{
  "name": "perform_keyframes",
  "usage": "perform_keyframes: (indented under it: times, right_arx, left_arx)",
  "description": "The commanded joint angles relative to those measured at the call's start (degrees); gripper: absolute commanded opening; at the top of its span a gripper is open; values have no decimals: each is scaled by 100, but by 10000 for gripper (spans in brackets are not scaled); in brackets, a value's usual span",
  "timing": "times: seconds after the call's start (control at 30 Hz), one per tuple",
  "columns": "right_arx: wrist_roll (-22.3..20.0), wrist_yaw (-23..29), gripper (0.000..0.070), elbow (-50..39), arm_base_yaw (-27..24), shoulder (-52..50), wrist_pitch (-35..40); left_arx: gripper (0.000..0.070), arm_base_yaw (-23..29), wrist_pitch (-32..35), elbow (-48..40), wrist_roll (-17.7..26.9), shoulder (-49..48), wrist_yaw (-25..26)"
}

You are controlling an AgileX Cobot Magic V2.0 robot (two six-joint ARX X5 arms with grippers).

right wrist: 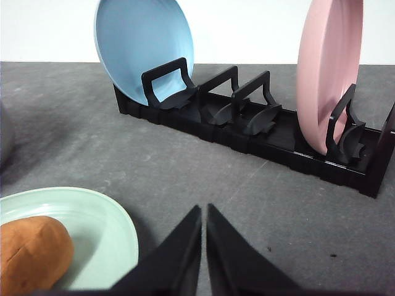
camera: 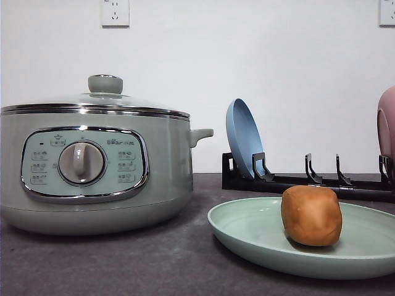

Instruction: Transfer potato from steamer to green plate

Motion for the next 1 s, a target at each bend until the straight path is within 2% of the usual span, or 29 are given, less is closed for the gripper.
perform_keyframes:
  times: [0.0, 0.97]
  right_arx:
    - [66, -2, 1, -33, 13, -13, 0]
    - [66, -2, 1, -33, 13, -13, 0]
  left_arx:
    - [1, 2, -33, -118, -40, -11, -11]
    - [2, 2, -33, -118, -40, -11, -11]
